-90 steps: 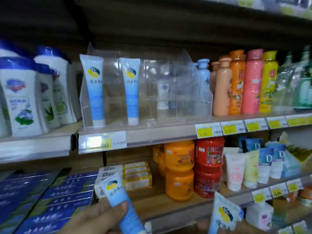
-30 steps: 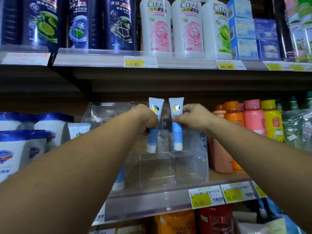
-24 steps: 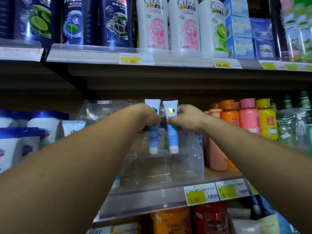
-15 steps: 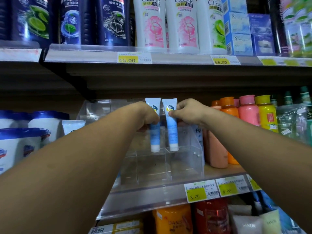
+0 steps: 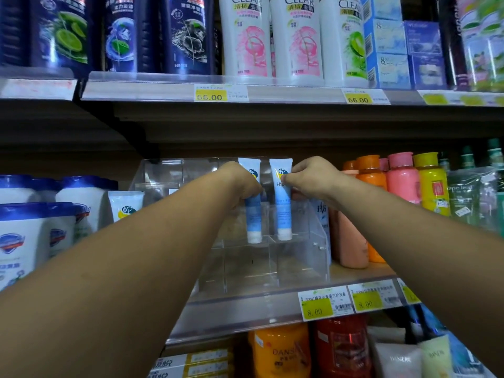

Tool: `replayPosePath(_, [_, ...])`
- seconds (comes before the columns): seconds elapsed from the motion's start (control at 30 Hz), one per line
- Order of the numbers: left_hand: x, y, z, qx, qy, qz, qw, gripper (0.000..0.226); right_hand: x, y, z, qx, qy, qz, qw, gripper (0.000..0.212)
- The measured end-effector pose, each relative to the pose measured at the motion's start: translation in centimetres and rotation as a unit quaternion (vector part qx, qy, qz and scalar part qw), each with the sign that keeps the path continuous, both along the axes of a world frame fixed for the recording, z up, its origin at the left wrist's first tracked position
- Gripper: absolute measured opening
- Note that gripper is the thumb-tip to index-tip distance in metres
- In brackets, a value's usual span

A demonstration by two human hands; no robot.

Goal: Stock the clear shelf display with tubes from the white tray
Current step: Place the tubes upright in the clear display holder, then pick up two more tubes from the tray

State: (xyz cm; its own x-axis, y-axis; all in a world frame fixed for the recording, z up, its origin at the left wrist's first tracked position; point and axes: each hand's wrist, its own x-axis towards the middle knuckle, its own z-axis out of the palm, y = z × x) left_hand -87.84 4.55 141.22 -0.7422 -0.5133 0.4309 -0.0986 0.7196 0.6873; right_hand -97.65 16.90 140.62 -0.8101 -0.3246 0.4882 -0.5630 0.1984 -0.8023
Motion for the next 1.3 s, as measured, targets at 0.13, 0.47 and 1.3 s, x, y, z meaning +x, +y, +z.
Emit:
replayPosePath(0.13, [1.5, 1.0, -0.1, -0.047, 0.081, 0.043, 0.995, 0.022, 1.2, 0.6, -1.2, -0.01, 0.047, -0.105, 0.993, 0.024])
replayPosePath(0.47, [14.5, -1.8, -3.2, 0.004, 0.284, 0.029, 0.958, 0.024, 10.1, -3.7, -6.0, -0.223, 0.138, 0.063, 0.963, 0.015])
replayPosePath(1.3, [84.0, -13.3, -38.8, 0.139, 0.309, 0.648, 0.682, 0.013, 75.6, -35.4, -37.8, -0.025, -0.228, 0.656, 0.719, 0.009])
